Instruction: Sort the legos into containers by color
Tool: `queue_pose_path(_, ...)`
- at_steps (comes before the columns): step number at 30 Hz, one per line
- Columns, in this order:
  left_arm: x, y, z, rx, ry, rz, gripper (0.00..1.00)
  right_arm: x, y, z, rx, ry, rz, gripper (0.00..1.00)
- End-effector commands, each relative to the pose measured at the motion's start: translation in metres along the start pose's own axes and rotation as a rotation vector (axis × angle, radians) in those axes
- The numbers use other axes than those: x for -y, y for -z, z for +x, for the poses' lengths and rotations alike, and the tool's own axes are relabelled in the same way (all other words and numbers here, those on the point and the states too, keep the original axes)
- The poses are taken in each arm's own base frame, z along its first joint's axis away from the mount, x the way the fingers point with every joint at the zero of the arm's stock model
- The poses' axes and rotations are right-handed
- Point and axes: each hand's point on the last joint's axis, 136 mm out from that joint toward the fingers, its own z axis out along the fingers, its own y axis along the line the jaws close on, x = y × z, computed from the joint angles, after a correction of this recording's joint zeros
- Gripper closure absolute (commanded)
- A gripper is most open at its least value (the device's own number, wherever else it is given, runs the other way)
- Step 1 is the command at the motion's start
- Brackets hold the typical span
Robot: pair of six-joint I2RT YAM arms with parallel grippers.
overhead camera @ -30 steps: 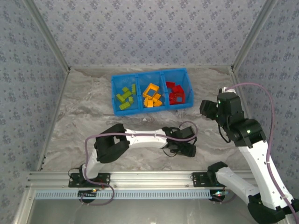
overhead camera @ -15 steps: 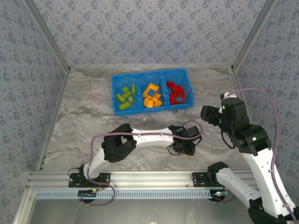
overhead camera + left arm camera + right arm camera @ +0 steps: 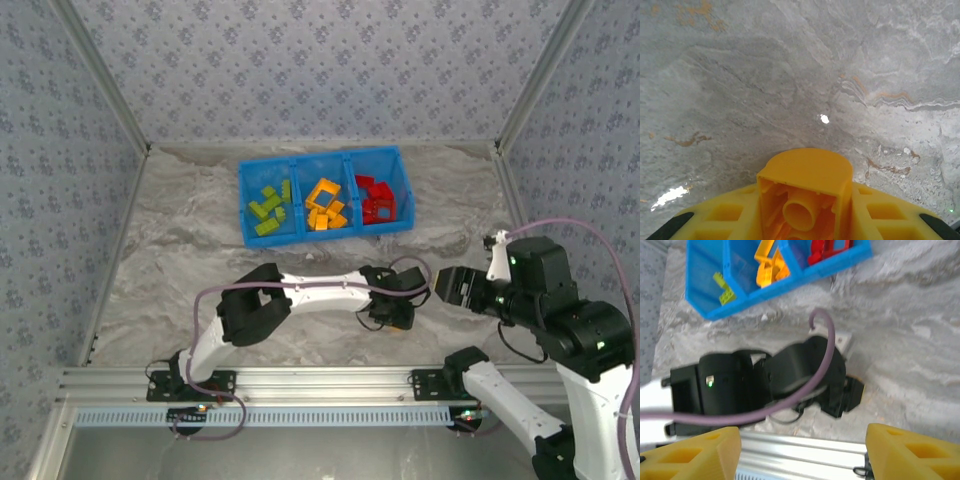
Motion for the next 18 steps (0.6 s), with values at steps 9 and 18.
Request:
queue_pose_path(9,-0.018,0.024,-0.02,0.054,-0.03,-0.054,0.74,0.0,0.027,0.033,-0.117,-0.008,-0.021,0.31)
queue_pose_path(18,-0.042,0.098,-0.063,0.19,-0.008,-0.107,0.74,-0.033,0.011,0.002,-0.013,0.071,-0.182,0.31)
